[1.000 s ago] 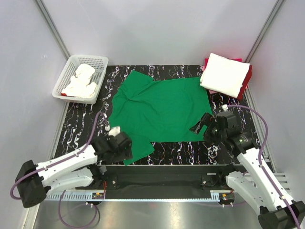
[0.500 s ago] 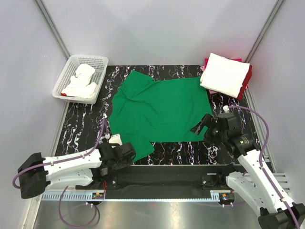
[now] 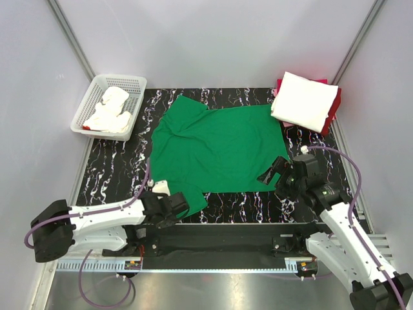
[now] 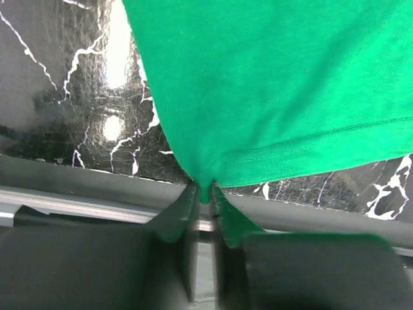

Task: Fold and stack the t-shirts
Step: Flatten the tshirt out

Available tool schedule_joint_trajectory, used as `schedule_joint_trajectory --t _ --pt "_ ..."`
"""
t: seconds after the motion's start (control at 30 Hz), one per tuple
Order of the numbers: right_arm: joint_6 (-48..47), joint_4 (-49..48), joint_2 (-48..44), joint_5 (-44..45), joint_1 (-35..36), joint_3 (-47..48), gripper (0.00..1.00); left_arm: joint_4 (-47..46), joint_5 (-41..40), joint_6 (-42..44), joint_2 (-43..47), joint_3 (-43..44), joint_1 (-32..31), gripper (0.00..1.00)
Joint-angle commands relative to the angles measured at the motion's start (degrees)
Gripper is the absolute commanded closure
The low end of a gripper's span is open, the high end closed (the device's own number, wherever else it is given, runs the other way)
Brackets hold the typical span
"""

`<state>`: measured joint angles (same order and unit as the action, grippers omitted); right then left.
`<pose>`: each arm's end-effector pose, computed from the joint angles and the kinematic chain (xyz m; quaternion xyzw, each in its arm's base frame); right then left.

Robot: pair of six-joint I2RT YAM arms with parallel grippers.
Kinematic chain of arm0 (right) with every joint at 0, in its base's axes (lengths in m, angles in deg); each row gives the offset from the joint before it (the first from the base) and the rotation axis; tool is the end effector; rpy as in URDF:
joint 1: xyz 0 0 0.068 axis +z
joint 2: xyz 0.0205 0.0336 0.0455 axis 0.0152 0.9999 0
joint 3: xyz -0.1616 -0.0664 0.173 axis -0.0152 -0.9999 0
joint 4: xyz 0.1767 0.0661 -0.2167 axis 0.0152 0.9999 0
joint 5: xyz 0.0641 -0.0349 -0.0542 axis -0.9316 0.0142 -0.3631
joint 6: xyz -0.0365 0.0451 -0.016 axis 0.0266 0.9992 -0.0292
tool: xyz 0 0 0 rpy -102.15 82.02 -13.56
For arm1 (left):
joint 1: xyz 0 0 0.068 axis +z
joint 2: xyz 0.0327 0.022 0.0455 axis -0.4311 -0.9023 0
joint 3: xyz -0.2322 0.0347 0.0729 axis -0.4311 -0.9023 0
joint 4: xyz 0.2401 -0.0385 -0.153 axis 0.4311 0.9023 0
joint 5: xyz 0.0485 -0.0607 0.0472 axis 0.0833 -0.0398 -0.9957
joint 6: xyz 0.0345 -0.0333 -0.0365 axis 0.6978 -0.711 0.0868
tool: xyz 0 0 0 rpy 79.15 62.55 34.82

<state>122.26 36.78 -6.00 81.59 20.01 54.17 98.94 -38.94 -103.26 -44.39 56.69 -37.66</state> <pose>0.1880 0.0706 0.2294 0.1912 0.9036 0.2486 0.2916 0.0981 -0.1617 0.1080 -0.1394 0.9736 -0.0155 0.1801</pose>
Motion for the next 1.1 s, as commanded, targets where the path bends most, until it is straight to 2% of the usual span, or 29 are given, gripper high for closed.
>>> schedule_joint_trajectory --t 0.0,0.07,0.23,0.3,0.4,0.5,0.6,0.83,0.93,0.97,1.07 --pt "1.35 -2.53 0.34 1.60 0.38 -0.73 0.00 -4.46 -7.69 0.69 0.16 -0.45 0.36 0.94" --pt "2.05 -2.19 0.60 3.00 0.46 -0.82 0.00 -4.11 -8.04 0.78 1.21 -0.36 0.27 1.00" --pt "4.08 -1.13 2.62 12.66 0.29 -0.39 0.00 -1.56 -8.05 0.61 4.90 0.16 0.36 1.00" --pt "4.69 0.62 6.72 15.74 -2.25 2.32 0.00 -0.60 -7.87 0.52 7.01 0.43 0.27 1.00" --pt "3.64 2.21 12.19 14.18 -10.23 4.71 0.00 0.81 -8.13 0.61 9.30 0.87 0.27 1.00" --pt "1.53 -2.26 15.18 8.48 -18.74 4.37 0.00 2.04 -8.31 0.44 10.09 0.96 0.27 1.00" --pt "0.13 -4.63 18.87 6.88 -25.00 3.58 0.02 1.96 -7.52 0.26 11.50 0.08 0.27 1.00" --pt "-1.99 -11.93 25.73 2.05 -34.68 -2.49 0.21 2.66 -7.25 -0.01 14.84 -0.80 0.36 1.00" --pt "-2.78 -15.71 30.21 0.11 -34.87 -3.46 0.29 2.49 -7.25 0.17 14.58 -0.36 0.36 1.00" --pt "-2.95 -16.41 32.31 -0.85 -34.87 -3.81 0.35 2.40 -7.25 0.17 14.40 -0.36 0.36 1.00" --pt "-3.48 -18.09 34.17 -1.65 -34.87 -4.33 0.40 2.48 -7.16 0.43 14.31 0.16 0.36 1.00"
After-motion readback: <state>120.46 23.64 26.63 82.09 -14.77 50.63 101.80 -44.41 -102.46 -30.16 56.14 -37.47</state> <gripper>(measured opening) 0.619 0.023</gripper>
